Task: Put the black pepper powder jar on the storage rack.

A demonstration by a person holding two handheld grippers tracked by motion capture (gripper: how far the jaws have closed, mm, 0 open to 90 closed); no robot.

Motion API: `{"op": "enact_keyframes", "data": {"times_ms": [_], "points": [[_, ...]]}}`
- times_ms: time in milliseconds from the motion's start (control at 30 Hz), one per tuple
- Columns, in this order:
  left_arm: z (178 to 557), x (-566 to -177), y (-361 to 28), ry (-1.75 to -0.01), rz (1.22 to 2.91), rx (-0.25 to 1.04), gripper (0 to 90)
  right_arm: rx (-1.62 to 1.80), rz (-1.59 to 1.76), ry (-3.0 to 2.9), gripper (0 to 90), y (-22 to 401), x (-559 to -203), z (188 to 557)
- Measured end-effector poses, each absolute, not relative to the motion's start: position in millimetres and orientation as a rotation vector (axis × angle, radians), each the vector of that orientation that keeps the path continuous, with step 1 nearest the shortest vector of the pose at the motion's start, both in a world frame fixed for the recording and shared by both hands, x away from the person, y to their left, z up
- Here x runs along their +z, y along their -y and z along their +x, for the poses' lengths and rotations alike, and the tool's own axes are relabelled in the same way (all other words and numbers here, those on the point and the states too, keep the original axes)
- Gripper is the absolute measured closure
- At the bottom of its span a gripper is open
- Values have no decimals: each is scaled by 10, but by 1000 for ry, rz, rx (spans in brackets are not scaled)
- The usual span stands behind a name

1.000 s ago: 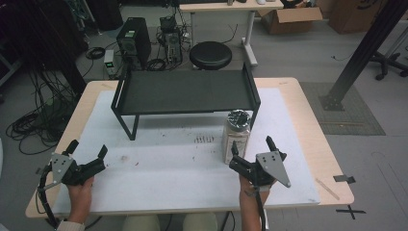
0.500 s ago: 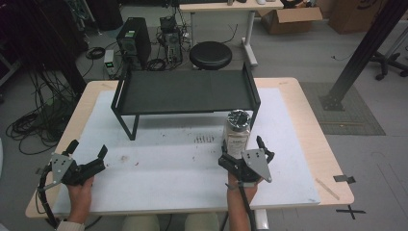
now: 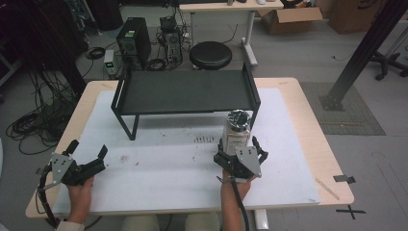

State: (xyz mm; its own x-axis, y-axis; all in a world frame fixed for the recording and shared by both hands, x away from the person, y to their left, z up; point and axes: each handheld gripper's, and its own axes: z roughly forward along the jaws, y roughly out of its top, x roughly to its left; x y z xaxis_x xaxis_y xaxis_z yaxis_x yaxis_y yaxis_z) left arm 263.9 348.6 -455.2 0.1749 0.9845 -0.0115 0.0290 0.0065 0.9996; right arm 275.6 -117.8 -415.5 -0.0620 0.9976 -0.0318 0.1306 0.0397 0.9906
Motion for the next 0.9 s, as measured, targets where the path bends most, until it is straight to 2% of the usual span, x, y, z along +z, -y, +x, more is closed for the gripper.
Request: {"op": "enact_keyframes", "data": {"times_ms": [900], "points": [[2639, -4552, -3487, -1101, 1302, 1055, 5, 1145, 1283, -1303, 20, 1134, -4272, 3108]]}}
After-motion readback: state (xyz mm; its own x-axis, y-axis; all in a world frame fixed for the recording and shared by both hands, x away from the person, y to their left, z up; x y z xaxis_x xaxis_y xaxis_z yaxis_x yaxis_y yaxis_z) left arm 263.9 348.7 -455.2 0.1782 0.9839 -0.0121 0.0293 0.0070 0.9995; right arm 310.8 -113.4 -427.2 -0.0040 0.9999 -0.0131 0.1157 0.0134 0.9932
